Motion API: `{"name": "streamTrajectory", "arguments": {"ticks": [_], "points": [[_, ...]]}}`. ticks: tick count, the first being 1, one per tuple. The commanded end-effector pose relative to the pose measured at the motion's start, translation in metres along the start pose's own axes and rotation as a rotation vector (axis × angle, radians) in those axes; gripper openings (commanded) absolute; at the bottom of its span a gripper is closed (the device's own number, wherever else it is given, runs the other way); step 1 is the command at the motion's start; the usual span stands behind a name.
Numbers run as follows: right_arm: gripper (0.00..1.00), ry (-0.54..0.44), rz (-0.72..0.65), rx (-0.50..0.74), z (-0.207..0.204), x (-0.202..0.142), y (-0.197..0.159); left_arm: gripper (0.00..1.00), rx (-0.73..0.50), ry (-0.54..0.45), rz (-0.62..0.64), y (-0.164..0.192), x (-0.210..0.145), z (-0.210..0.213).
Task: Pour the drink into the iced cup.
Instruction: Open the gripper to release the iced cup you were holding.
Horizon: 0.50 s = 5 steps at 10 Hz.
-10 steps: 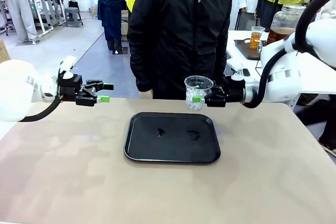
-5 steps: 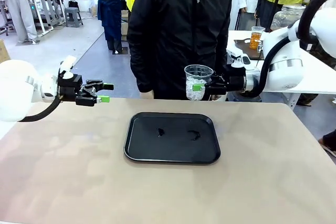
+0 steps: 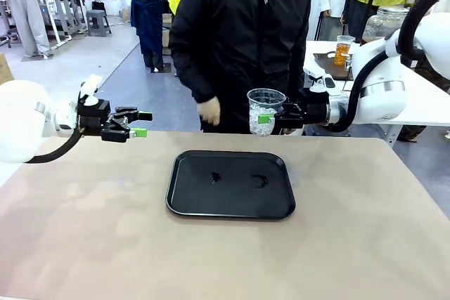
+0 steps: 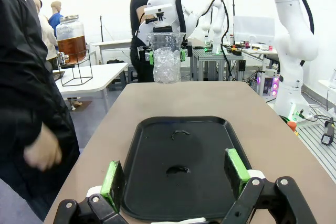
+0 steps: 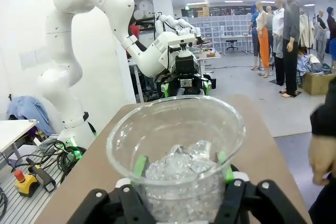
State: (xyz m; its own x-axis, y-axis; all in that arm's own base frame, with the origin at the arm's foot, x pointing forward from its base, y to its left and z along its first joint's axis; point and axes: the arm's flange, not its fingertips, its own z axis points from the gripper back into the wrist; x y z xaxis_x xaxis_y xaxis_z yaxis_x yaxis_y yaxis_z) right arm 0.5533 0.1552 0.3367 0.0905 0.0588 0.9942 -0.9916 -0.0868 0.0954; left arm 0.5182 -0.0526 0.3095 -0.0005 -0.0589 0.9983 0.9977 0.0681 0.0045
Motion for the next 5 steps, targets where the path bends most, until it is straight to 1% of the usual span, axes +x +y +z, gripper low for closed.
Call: {"name": "streamTrajectory", "arguments": {"ticks": [1,5], "points": [[0.65,-0.004,0.015,-0.001,-0.0007,0.0020,0.0026,1.00,0.010,-0.006,-0.003,0.0002,0.0028,-0.0021],[0.65,-0.004,0.015,-0.001,-0.0007,0.0020,0.0026,1.00,0.010,-0.006,-0.003,0.0002,0.0028,-0.0021]]}}
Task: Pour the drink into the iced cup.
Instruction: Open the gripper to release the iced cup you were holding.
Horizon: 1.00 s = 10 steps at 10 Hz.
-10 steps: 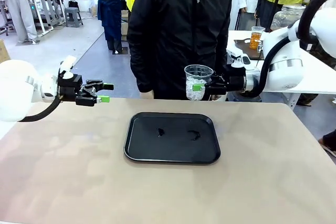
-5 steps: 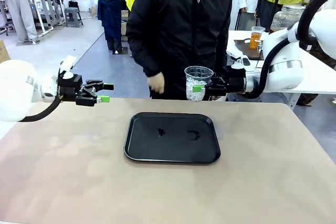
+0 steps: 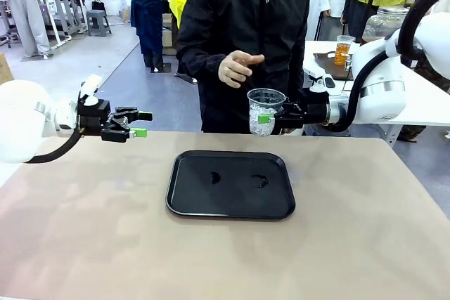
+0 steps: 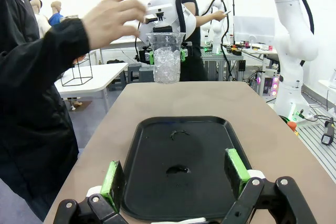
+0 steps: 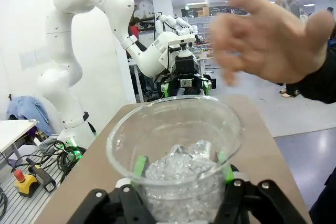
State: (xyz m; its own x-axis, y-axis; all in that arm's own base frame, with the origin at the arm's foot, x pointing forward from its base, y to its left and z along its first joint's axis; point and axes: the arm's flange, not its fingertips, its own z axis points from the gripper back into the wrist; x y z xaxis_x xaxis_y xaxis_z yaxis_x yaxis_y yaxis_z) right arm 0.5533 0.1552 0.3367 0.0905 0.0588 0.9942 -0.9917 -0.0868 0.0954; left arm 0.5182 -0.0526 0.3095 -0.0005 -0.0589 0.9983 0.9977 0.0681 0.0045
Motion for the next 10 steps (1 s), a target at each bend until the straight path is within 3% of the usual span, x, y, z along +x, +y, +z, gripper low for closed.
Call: {"name": "streamTrajectory", "arguments": {"ticks": [1,10], "points": [[0.65,-0.004,0.015,-0.001,-0.0007,0.0020,0.0026,1.00,0.010,-0.006,-0.003,0.0002,0.0028,-0.0021],[0.65,-0.004,0.015,-0.001,-0.0007,0.0020,0.0026,1.00,0.010,-0.006,-0.003,0.0002,0.0028,-0.0021]]}}
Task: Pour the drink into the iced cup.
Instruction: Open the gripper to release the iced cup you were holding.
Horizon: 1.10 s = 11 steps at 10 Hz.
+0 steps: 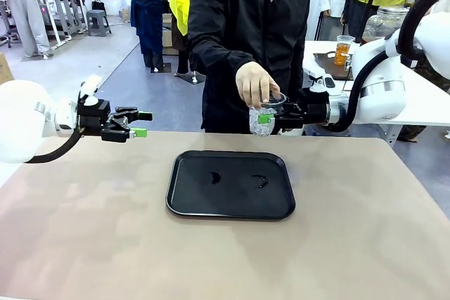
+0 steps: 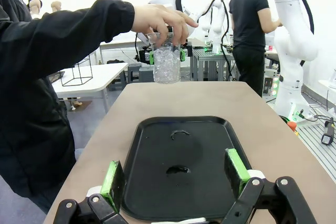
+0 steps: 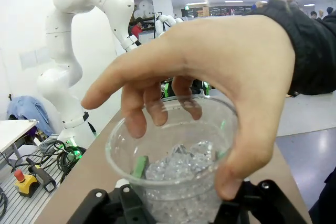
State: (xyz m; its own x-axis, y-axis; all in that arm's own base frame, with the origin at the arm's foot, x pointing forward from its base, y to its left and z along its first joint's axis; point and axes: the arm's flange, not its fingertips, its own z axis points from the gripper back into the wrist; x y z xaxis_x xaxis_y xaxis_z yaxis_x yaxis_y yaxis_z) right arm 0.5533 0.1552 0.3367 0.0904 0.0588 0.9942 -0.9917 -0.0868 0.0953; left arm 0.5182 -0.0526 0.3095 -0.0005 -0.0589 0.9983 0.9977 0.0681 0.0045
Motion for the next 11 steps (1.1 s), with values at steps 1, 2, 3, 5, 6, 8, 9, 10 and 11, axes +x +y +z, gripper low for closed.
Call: {"name": "streamTrajectory", "arguments": {"ticks": [1,2,3,5,6,8,9,10,11], "points": [[0.65,-0.004,0.015,-0.001,-0.0007,0.0020,0.0026,1.00,0.010,-0.006,-0.003,0.0002,0.0028,-0.0021],[0.65,-0.004,0.015,-0.001,-0.0007,0.0020,0.0026,1.00,0.010,-0.006,-0.003,0.0002,0.0028,-0.0021],[0.65,-0.004,0.015,-0.001,-0.0007,0.0020,0.0026,1.00,0.010,-0.006,-0.003,0.0002,0.0028,-0.0021],[0.65,-0.004,0.015,-0.001,-0.0007,0.0020,0.0026,1.00,0.010,-0.006,-0.003,0.0002,0.0028,-0.0021],[0.65,-0.004,0.015,-0.001,-0.0007,0.0020,0.0026,1.00,0.010,-0.006,-0.003,0.0002,0.0028,-0.0021],[0.65,-0.004,0.015,-0.001,-0.0007,0.0020,0.0026,1.00,0.010,-0.006,-0.003,0.0002,0.0028,-0.0021],[0.65,-0.004,0.015,-0.001,-0.0007,0.0020,0.0026,1.00,0.010,-0.006,-0.003,0.0002,0.0028,-0.0021],[0.65,0.000,0.000,0.000,0.0000,0.0000,0.0000,1.00,0.010,-0.006,-0.003,0.0002,0.0028,-0.0021],[0.84,-0.007,-0.011,-0.014,0.0037,0.0012,0.0010,1.00,0.010,-0.006,-0.003,0.0002,0.0028,-0.0021]]}}
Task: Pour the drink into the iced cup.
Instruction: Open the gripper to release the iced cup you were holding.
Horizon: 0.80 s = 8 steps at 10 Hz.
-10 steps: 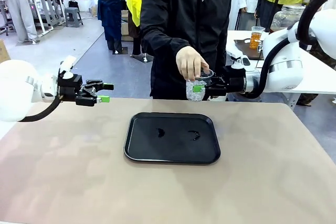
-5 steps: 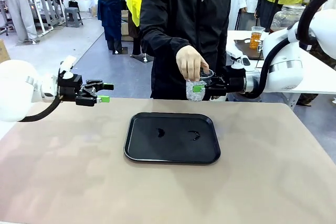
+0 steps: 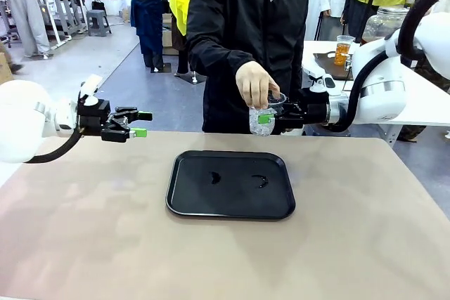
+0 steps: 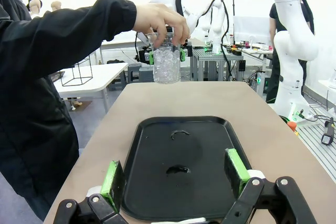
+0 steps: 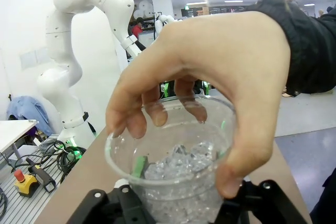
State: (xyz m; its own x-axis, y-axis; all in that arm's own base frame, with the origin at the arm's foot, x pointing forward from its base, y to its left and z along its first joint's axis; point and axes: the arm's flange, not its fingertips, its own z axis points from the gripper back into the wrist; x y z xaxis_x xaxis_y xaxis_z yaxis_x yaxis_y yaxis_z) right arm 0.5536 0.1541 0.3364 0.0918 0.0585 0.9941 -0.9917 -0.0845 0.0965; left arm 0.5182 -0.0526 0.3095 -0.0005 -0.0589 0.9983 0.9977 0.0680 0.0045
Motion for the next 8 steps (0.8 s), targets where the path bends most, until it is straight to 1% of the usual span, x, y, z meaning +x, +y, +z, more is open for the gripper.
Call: {"name": "streamTrajectory", "arguments": {"ticks": [1,5,6,8], "points": [[1.00,-0.001,-0.034,-0.016,0.010,0.001,0.003,1.00,0.010,-0.006,-0.003,0.000,0.003,-0.002],[1.00,-0.015,-0.053,-0.071,0.049,-0.010,0.012,1.00,0.010,-0.006,-0.003,0.000,0.003,-0.002],[1.00,-0.010,-0.054,-0.086,0.060,-0.016,0.016,1.00,0.010,-0.006,-0.003,0.000,0.003,-0.002],[1.00,0.023,-0.017,-0.076,0.082,-0.032,0.027,1.00,0.010,-0.006,-0.003,0.000,0.003,-0.002]]}}
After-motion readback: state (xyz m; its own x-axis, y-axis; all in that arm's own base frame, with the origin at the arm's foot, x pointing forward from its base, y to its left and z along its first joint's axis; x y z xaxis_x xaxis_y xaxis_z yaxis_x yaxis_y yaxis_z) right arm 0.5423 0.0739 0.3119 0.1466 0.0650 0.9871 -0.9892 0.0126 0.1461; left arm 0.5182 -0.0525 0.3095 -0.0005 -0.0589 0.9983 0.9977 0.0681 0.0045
